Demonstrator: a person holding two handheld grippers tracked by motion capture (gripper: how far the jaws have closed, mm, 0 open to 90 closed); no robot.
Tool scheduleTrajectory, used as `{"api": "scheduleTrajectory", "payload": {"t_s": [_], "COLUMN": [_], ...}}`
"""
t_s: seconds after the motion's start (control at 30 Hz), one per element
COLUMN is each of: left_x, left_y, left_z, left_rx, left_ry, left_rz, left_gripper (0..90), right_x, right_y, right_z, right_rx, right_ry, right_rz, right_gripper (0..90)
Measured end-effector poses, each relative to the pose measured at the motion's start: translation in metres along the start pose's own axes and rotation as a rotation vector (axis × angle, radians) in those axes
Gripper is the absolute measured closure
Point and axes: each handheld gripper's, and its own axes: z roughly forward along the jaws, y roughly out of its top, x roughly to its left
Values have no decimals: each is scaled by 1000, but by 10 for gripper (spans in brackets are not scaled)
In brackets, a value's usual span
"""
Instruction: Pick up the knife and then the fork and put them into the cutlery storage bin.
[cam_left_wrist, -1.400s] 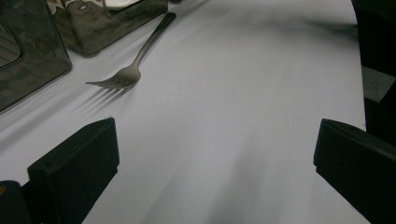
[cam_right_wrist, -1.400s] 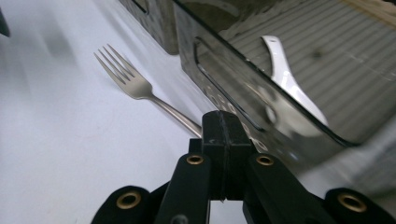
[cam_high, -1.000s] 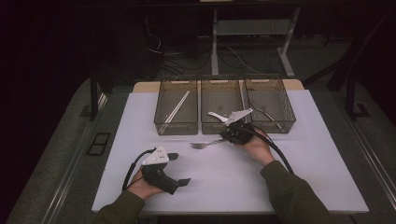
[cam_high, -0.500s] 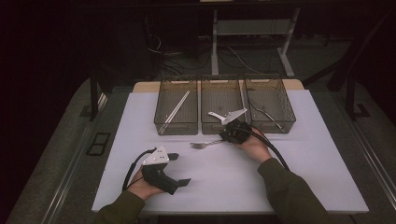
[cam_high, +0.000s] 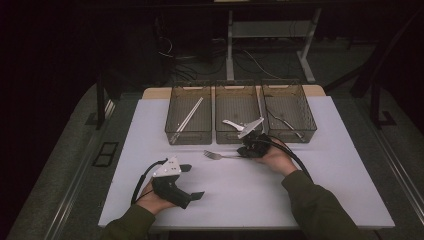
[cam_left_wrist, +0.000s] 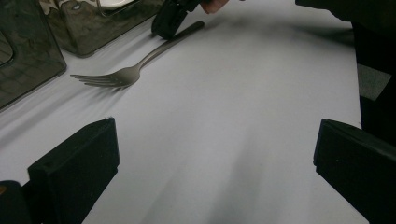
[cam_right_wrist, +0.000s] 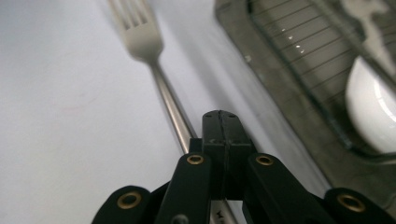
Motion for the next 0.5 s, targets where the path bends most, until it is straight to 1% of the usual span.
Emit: {"api": "scheduleTrajectory", "payload": {"t_s": [0.03,0.07,0.1,0.13,0.2,0.33,0.37,0.4,0.5], "left_x": [0,0,0,0,0,-1,0,0,0], "left_y": [0,0,0,0,0,0,0,0,0], "left_z": [0,0,0,0,1,0,1,1,1], "left_rx": [0,1,1,1,0,0,0,0,-1], "left_ry": [0,0,0,0,-2,-1,-1,-2,-3], "left_rz": [1,1,2,2,1,1,1,0,-2], "left_gripper": [0,0,0,0,0,0,0,0,0], "right_x": [1,2,3,4,6,4,3,2,4], "right_y": [-1,-1,-2,-2,-2,2,4,7,17], "right_z": [-1,-2,-3,-4,-5,-9,-10,-11,-11], "right_rx": [6,11,23,25,32,40,48,62,113], "right_ry": [2,12,12,25,36,47,63,81,97], "right_rz": [-16,-17,-33,-39,-39,-36,-32,-32,-65], "right_gripper": [900,900,900,900,900,894,854,834,810]}}
